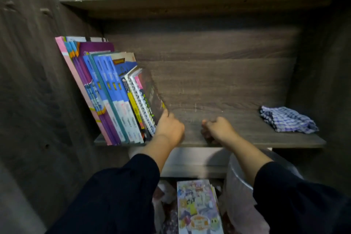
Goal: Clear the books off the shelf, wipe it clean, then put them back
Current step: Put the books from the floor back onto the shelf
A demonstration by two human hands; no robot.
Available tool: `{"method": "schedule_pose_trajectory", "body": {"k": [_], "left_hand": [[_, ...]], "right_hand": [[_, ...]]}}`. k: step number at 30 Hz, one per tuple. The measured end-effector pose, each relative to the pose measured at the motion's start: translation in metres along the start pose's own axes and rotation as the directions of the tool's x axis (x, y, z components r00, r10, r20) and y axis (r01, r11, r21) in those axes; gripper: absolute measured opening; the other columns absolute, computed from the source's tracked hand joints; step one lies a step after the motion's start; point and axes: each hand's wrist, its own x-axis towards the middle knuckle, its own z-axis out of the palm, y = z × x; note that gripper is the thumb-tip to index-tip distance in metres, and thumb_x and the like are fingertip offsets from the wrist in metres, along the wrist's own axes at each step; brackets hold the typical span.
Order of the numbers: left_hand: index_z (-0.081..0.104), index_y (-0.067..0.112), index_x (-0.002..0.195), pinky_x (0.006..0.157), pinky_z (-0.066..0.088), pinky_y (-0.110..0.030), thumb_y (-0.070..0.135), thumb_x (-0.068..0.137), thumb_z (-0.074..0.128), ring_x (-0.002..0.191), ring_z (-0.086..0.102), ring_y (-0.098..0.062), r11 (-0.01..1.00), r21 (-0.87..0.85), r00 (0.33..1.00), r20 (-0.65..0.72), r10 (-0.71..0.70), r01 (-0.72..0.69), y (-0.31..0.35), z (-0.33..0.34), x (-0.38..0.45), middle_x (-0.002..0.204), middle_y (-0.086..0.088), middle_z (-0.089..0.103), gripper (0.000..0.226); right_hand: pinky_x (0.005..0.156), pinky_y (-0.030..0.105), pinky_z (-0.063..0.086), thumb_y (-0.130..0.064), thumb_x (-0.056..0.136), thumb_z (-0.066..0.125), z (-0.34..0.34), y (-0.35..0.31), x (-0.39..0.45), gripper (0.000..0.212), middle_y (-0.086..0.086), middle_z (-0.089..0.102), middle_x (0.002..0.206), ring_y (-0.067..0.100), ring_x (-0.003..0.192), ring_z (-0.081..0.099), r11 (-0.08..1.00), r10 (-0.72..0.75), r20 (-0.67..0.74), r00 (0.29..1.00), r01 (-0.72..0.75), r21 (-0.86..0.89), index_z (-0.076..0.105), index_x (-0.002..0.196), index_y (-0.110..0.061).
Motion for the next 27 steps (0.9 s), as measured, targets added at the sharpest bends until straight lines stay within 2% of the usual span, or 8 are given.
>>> {"method": "schedule_pose_trajectory", "body": {"k": [5,9,12,16,18,20,23,27], "left_hand": [[0.063,0.012,0.109,0.086,0.042,-0.034,0.026,0.092,0.043,0.108,0.057,-0.031,0.977,-0.158,0.971,-0.213,0.104,-0.14,0.018,-0.014,-0.044,0.114,-0.009,0.066,0.029],[0.061,0.01,0.105,0.075,0.043,-0.033,0.026,0.095,0.037,0.102,0.059,-0.031,0.93,-0.232,0.948,-0.213,0.238,-0.285,0.046,0.004,-0.073,0.11,-0.01,0.065,0.032],[0.061,0.01,0.103,0.068,0.037,-0.032,0.024,0.094,0.04,0.097,0.058,-0.029,0.919,-0.3,0.967,-0.1,0.235,-0.254,0.068,0.032,-0.086,0.107,-0.01,0.066,0.027],[0.059,0.011,0.112,0.075,0.046,-0.035,0.018,0.091,0.047,0.106,0.058,-0.029,0.895,-0.445,0.982,0.162,0.101,-0.019,0.101,0.084,-0.09,0.113,-0.011,0.064,0.026],[0.059,0.011,0.117,0.085,0.05,-0.037,0.019,0.09,0.051,0.111,0.058,-0.028,0.838,-0.524,0.937,0.347,0.043,0.156,0.118,0.115,-0.085,0.119,-0.01,0.062,0.029],[0.058,0.01,0.118,0.087,0.05,-0.037,0.02,0.089,0.054,0.111,0.059,-0.028,0.752,-0.574,0.852,0.522,0.032,0.324,0.133,0.143,-0.079,0.12,-0.011,0.061,0.031],[0.061,0.005,0.111,0.081,0.053,-0.033,0.016,0.087,0.053,0.098,0.064,-0.027,0.524,-0.674,0.745,0.659,0.108,0.52,0.151,0.174,-0.072,0.11,-0.015,0.065,0.027],[0.058,0.005,0.101,0.065,0.045,-0.026,0.013,0.09,0.055,0.063,0.05,-0.015,0.087,-0.665,0.639,0.74,0.209,0.742,0.165,0.192,-0.067,0.082,-0.011,0.058,0.014]], "right_hand": [[0.036,0.015,0.04,-0.019,0.098,0.042,-0.008,0.005,-0.059,0.024,0.006,0.066,0.071,0.005,0.042,0.059,0.999,-0.013,0.304,0.953,-0.001,0.046,0.06,0.085,-0.011],[0.041,0.015,0.042,-0.015,0.095,0.046,0.002,0.043,-0.078,0.02,0.006,0.066,0.067,0.01,0.041,0.057,0.982,0.185,0.329,0.926,-0.167,-0.084,0.063,0.086,-0.009],[0.042,0.014,0.04,-0.012,0.093,0.05,0.018,0.094,-0.081,0.016,0.008,0.06,0.068,0.012,0.038,0.053,0.942,0.323,0.278,0.905,-0.279,-0.186,0.06,0.082,-0.007],[0.056,0.024,0.051,-0.001,0.09,0.053,0.043,0.159,-0.083,0.019,0.012,0.054,0.071,0.01,0.048,0.05,0.892,0.449,0.256,0.856,-0.41,-0.192,0.056,0.072,-0.009],[0.045,0.019,0.048,0.01,0.088,0.05,0.056,0.187,-0.085,0.016,0.008,0.059,0.063,0.008,0.042,0.057,0.859,0.507,0.256,0.823,-0.509,-0.061,0.063,0.093,0.004],[0.04,0.016,0.047,0.011,0.086,0.053,0.07,0.219,-0.079,0.03,0.013,0.067,0.075,0.009,0.045,0.062,0.836,0.527,0.246,0.814,-0.548,0.025,0.057,0.116,0.011],[0.078,0.042,0.059,-0.002,0.076,0.068,0.092,0.248,-0.064,0.054,0.023,0.064,0.116,0.029,0.086,0.07,0.804,0.511,0.28,0.813,-0.567,0.179,0.053,0.127,0.006],[0.089,0.049,0.054,-0.014,0.076,0.073,0.112,0.272,-0.046,0.05,0.02,0.065,0.116,0.035,0.101,0.065,0.792,0.554,0.188,0.811,-0.583,0.181,0.059,0.122,-0.001]]}}
